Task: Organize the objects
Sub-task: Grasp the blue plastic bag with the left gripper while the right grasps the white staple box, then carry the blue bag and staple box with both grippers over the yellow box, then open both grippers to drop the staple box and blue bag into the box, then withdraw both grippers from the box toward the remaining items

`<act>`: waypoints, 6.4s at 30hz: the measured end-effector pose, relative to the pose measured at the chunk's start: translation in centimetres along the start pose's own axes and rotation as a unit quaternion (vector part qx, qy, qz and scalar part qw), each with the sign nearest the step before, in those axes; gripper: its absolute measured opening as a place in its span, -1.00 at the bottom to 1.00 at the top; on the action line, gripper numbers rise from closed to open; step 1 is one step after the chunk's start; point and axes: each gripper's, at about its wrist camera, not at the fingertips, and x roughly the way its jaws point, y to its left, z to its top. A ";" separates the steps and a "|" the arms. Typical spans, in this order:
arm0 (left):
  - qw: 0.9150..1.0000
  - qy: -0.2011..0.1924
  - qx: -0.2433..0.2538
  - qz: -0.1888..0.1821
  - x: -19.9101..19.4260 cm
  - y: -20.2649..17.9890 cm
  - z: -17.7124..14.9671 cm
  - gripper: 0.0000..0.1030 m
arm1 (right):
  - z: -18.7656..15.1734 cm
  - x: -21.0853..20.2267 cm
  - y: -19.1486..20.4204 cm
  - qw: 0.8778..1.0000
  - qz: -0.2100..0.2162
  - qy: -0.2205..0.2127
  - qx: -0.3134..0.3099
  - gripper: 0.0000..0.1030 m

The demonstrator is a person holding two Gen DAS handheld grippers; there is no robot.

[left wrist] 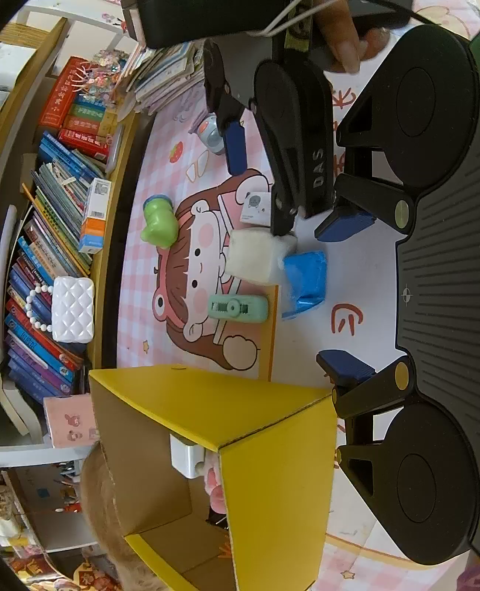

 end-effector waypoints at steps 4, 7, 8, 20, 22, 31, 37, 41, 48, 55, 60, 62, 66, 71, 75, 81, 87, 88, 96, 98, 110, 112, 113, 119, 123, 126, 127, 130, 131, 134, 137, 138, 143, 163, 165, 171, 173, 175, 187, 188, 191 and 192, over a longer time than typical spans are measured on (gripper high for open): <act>1.000 -0.002 -0.003 0.003 0.1 -0.1 0.2 0.25 | -0.3 -0.2 -0.4 0.999 0.024 0.011 -0.035 0.43; 1.000 -0.001 -0.004 0.006 0.2 -0.3 0.3 0.25 | -0.3 0.2 0.0 0.998 0.031 0.012 -0.045 0.38; 1.000 0.000 -0.005 0.006 0.3 -0.3 0.2 0.25 | -0.2 0.5 0.2 0.998 0.033 0.015 -0.047 0.36; 1.000 0.002 -0.015 0.002 1.3 -0.9 0.7 0.18 | -1.0 -0.7 -1.3 0.999 0.020 0.018 -0.024 0.12; 1.000 0.001 -0.007 0.007 1.8 -1.2 0.8 0.13 | -1.4 -1.4 -1.9 1.000 0.013 0.019 -0.005 0.12; 1.000 0.014 0.003 0.024 4.4 -1.2 0.8 -0.07 | -2.5 -4.1 -1.9 0.998 0.012 0.017 0.058 0.12; 1.000 0.008 -0.003 0.021 4.4 -0.8 0.8 -0.24 | -2.6 -5.1 -1.1 0.997 -0.001 0.009 0.070 0.12; 1.000 -0.009 -0.002 0.018 2.9 -0.6 1.0 -0.26 | -2.6 -5.8 -0.9 0.996 -0.006 0.006 0.092 0.12; 1.000 -0.025 0.004 0.009 0.0 0.5 0.6 -0.27 | -2.7 -7.0 0.5 0.993 -0.019 0.000 0.114 0.12; 0.999 -0.034 0.012 -0.010 -3.2 2.6 -1.6 -0.27 | -3.0 -8.0 4.2 0.990 -0.048 0.008 0.131 0.12; 0.999 -0.036 0.010 -0.023 -5.5 5.3 -3.4 -0.28 | -3.2 -8.8 8.1 0.987 -0.066 0.015 0.143 0.12; 0.999 -0.035 0.013 -0.029 -6.4 6.7 -4.1 -0.28 | -3.3 -9.0 10.0 0.985 -0.072 0.015 0.153 0.12; 0.998 -0.039 0.028 -0.034 -8.1 9.5 -4.9 -0.28 | -3.1 -8.9 14.0 0.984 -0.077 0.022 0.162 0.12; 0.998 -0.051 0.032 -0.035 -9.8 12.9 -5.7 -0.28 | -1.8 -8.9 18.9 0.987 -0.080 0.013 0.141 0.12; 0.997 -0.057 0.036 -0.038 -10.8 15.6 -6.4 -0.28 | -0.9 -8.8 22.5 0.989 -0.082 0.004 0.124 0.12; 0.996 -0.066 0.043 -0.039 -12.3 19.2 -7.7 -0.28 | -0.1 -8.7 26.6 0.989 -0.083 -0.010 0.124 0.12; 0.996 -0.072 0.039 -0.034 -13.6 22.4 -8.7 -0.28 | 0.7 -8.0 29.8 0.989 -0.075 -0.014 0.129 0.12; 0.996 -0.072 0.038 -0.033 -13.8 22.9 -8.9 -0.28 | 0.9 -7.9 30.2 0.989 -0.072 -0.014 0.130 0.12; 0.995 -0.086 0.027 -0.030 -14.9 25.2 -8.8 -0.29 | 2.1 -7.6 31.9 0.989 -0.071 -0.017 0.131 0.12; 0.995 -0.091 0.026 -0.033 -15.0 25.4 -8.4 -0.29 | 2.3 -7.6 31.9 0.988 -0.074 -0.018 0.132 0.12; 0.988 -0.143 0.020 -0.047 -14.9 24.5 -3.3 -0.29 | 6.2 -8.1 28.3 0.982 -0.108 -0.076 0.138 0.12; 0.987 -0.156 0.019 -0.046 -14.6 24.2 -1.8 -0.29 | 7.6 -8.2 27.1 0.979 -0.112 -0.097 0.137 0.12; 0.986 -0.161 0.020 -0.045 -14.4 24.0 -1.0 -0.29 | 8.4 -8.2 26.5 0.979 -0.115 -0.105 0.134 0.12; 0.986 -0.161 0.015 -0.030 -11.5 23.3 1.8 -0.29 | 12.0 -6.1 23.5 0.979 -0.139 -0.121 0.092 0.12; 0.990 -0.140 0.014 -0.022 -9.1 23.0 2.5 -0.29 | 13.2 -3.5 21.8 0.982 -0.135 -0.104 0.076 0.12; 0.992 -0.123 0.009 -0.009 -7.3 23.0 3.1 -0.29 | 14.0 -1.4 20.8 0.986 -0.127 -0.086 0.064 0.12; 0.993 -0.119 0.007 -0.006 -6.9 23.0 3.3 -0.29 | 14.2 -0.7 20.5 0.987 -0.124 -0.081 0.058 0.12; 0.995 -0.104 0.005 0.001 -5.6 23.1 3.8 -0.29 | 14.7 1.0 20.2 0.991 -0.111 -0.061 0.034 0.12; 0.995 -0.100 0.006 0.004 -5.2 23.0 3.9 -0.29 | 14.9 1.5 20.1 0.993 -0.106 -0.055 0.026 0.12; 0.996 -0.086 0.003 0.012 -4.2 23.0 4.1 -0.29 | 15.3 2.9 19.9 0.995 -0.089 -0.041 0.009 0.12; 0.997 -0.076 0.002 0.017 -3.6 23.2 4.3 -0.29 | 15.8 3.9 19.7 0.997 -0.078 -0.026 -0.001 0.12; 0.997 -0.075 0.002 0.019 -3.4 23.2 4.4 -0.29 | 15.9 4.2 19.6 0.997 -0.075 -0.022 -0.004 0.12; 0.998 -0.067 0.003 0.018 -3.0 23.0 4.6 -0.27 | 16.1 5.2 19.1 0.998 -0.066 -0.001 -0.007 0.12; 0.989 -0.146 -0.019 -0.014 -9.7 23.1 3.6 0.11 | 14.4 -1.5 19.3 0.989 -0.103 -0.076 0.076 0.33; 0.989 -0.149 -0.017 -0.013 -10.5 23.2 2.9 0.11 | 13.8 -2.7 19.5 0.987 -0.108 -0.084 0.088 0.33; 0.990 -0.141 -0.015 -0.001 -11.7 23.6 0.2 0.11 | 11.8 -5.0 20.8 0.983 -0.115 -0.093 0.108 0.33; 0.991 -0.135 -0.012 0.005 -11.9 23.8 -0.8 0.11 | 11.1 -5.5 21.5 0.983 -0.120 -0.092 0.108 0.33; 0.991 -0.130 -0.012 0.010 -12.1 24.0 -1.7 0.12 | 10.4 -6.0 22.1 0.982 -0.125 -0.091 0.111 0.33; 0.995 -0.097 -0.007 0.031 -13.7 24.7 -6.5 0.14 | 5.1 -7.7 26.5 0.980 -0.134 -0.064 0.132 0.35; 0.995 -0.095 -0.006 0.031 -13.7 24.8 -6.7 0.14 | 4.7 -7.8 26.8 0.980 -0.134 -0.062 0.133 0.35; 0.995 -0.089 -0.002 0.031 -14.0 24.8 -7.5 0.15 | 3.7 -8.1 27.6 0.980 -0.133 -0.057 0.139 0.37; 0.996 -0.087 -0.001 0.031 -14.1 24.8 -7.8 0.15 | 3.4 -8.2 27.9 0.979 -0.133 -0.056 0.141 0.37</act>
